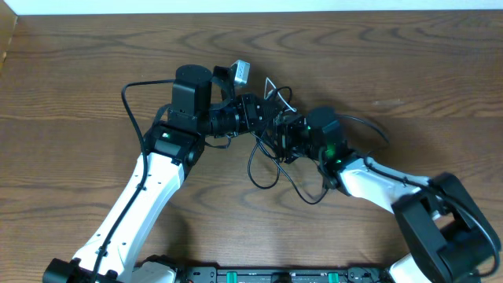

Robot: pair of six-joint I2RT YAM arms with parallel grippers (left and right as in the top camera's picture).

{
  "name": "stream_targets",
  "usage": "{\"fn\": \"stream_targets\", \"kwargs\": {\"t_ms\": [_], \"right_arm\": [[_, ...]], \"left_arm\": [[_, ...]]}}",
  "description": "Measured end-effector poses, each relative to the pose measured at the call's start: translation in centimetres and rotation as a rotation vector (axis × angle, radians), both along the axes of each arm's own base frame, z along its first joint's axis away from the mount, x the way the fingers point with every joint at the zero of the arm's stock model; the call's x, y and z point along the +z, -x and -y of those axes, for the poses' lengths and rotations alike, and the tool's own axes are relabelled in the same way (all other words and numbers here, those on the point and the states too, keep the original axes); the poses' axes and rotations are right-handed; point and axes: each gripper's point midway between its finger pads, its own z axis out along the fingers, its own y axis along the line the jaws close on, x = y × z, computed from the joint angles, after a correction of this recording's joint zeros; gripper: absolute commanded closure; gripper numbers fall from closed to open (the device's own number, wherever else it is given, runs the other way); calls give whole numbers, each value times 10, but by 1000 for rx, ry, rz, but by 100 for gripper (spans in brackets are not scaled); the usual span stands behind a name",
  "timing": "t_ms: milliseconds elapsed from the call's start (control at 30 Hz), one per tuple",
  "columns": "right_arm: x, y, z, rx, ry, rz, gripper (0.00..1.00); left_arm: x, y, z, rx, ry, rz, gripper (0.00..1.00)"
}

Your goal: Untangle cables

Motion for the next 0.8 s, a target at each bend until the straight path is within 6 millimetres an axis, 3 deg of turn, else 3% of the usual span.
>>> {"fn": "stream_targets", "kwargs": {"t_ms": [100, 300, 400, 500, 600, 667, 700, 800], "right_arm": [[-19, -2, 2, -16, 35, -16, 99], [-16, -5, 9, 141, 149, 203, 99], [-13, -1, 24, 240, 188, 264, 99], [3, 12, 40, 326, 234, 320, 99], [31, 26, 50, 399, 279, 429, 99], [47, 39, 58, 447, 313, 487, 99], [64, 55, 68, 492, 353, 560, 99], [85, 71, 96, 501, 423, 635, 99]], "left_arm": [[0, 0, 0, 4, 3, -10, 92], [0, 0, 0, -11, -10, 28, 93], [-8, 1, -3, -33, -73, 95, 92], [-31, -2, -16, 6, -193, 96, 93], [-53, -13, -37, 97, -350, 108, 92], [-58, -21, -48, 146, -414, 129, 93], [-60, -29, -56, 192, -463, 150, 93], [-64, -37, -69, 251, -526, 168, 92]]}}
